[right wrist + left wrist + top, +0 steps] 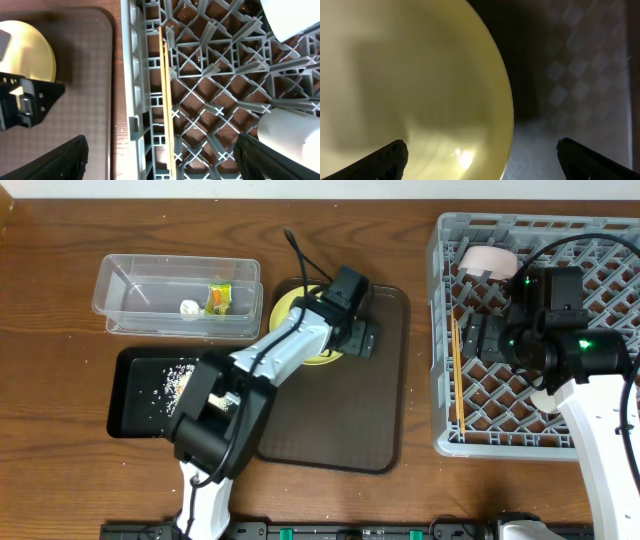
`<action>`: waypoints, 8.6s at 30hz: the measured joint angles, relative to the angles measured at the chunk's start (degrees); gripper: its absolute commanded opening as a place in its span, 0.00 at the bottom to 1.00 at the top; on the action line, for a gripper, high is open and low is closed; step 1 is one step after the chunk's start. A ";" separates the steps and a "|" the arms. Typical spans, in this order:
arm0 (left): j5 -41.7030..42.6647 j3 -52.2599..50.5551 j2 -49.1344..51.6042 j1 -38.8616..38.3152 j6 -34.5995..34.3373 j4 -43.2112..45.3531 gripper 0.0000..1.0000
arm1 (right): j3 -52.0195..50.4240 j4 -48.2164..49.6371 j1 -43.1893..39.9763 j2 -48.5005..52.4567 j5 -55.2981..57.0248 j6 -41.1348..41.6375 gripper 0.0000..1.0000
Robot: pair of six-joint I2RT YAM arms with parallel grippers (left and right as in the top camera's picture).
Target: Sort waste into correct bins and load items into the dishwasher rack
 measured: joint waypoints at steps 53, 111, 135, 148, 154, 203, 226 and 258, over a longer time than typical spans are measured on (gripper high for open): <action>3.74 -0.57 -27.19 16.04 -1.55 -25.77 0.06 | 0.00 -1.42 0.00 0.00 0.00 -2.56 0.92; 11.96 -1.18 -15.32 4.09 0.26 -12.59 0.57 | 0.00 16.85 5.09 1.38 -10.08 -2.89 0.89; 9.05 -1.16 -28.70 31.95 0.22 -32.74 0.66 | 0.00 20.85 20.92 35.10 -8.11 1.68 0.38; 9.05 -1.16 -28.70 31.95 0.22 -32.79 0.66 | 0.22 22.82 20.87 36.79 -8.94 4.68 0.01; 9.05 -1.16 -28.70 31.95 0.22 -32.79 0.66 | 1.60 19.37 18.58 32.09 -6.95 3.50 0.01; 9.05 -1.16 -28.70 31.95 0.22 -32.50 0.67 | 5.22 10.58 4.42 15.43 41.40 -4.17 0.48; 9.05 -1.16 -28.70 31.95 3.26 -33.16 0.88 | 5.18 -0.31 -3.06 6.99 5.09 0.17 0.99; 5.42 -29.62 -66.90 31.95 9.92 -28.48 0.90 | -22.08 -2.82 2.10 -31.76 -7.85 -2.47 0.99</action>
